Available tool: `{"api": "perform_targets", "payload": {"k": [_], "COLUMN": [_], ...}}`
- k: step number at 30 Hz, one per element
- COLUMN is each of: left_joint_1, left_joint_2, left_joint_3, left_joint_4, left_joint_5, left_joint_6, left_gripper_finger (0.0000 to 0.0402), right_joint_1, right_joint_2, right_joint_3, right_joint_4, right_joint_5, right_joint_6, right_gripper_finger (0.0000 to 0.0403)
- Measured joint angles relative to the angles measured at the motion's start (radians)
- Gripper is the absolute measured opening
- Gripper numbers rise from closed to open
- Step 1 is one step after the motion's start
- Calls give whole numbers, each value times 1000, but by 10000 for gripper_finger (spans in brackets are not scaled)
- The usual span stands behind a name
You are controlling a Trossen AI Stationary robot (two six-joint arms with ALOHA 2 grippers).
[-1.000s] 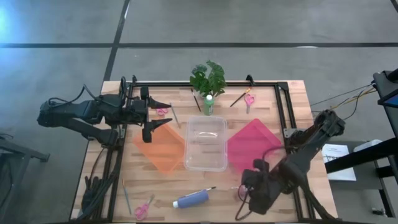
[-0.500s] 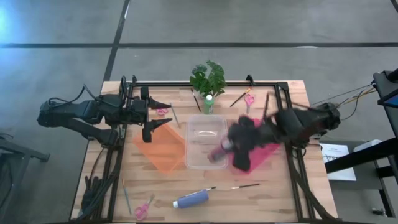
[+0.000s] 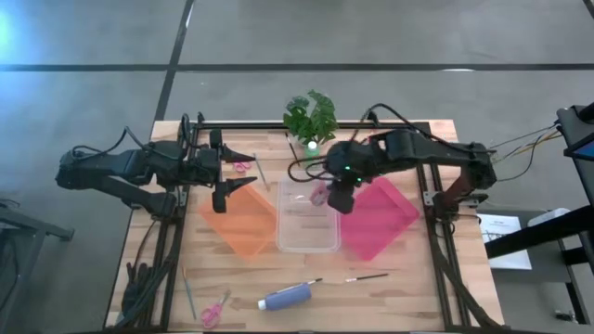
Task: Pick & Place Paint Supplies
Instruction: Put the pink paint bottle into the transparent bin
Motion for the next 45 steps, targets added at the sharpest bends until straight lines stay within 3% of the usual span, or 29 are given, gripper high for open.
{"api": "perform_targets", "payload": {"k": [12, 23, 34, 40, 45], "left_joint_1": [0, 0, 1, 1, 1], "left_joint_2": [0, 0, 0, 0, 0], "left_joint_3": [0, 0, 0, 0, 0], "left_joint_4": [-17, -16, -15, -15, -16], "left_joint_5": [-14, -21, -21, -21, -21], "left_joint_6": [-1, -8, -9, -9, -9], "left_gripper_finger": [232, 232, 232, 232, 232], "right_joint_1": [-53, -85, -83, -77, -76], "right_joint_2": [207, 364, 371, 361, 359], "right_joint_3": [83, 250, 215, 174, 130], "right_joint_4": [-28, -150, -159, -156, -104], "right_joint_5": [-38, -17, 53, 82, 82], "right_joint_6": [-40, 110, 295, 324, 339], "right_gripper_finger": [113, 113, 113, 138, 123]}}
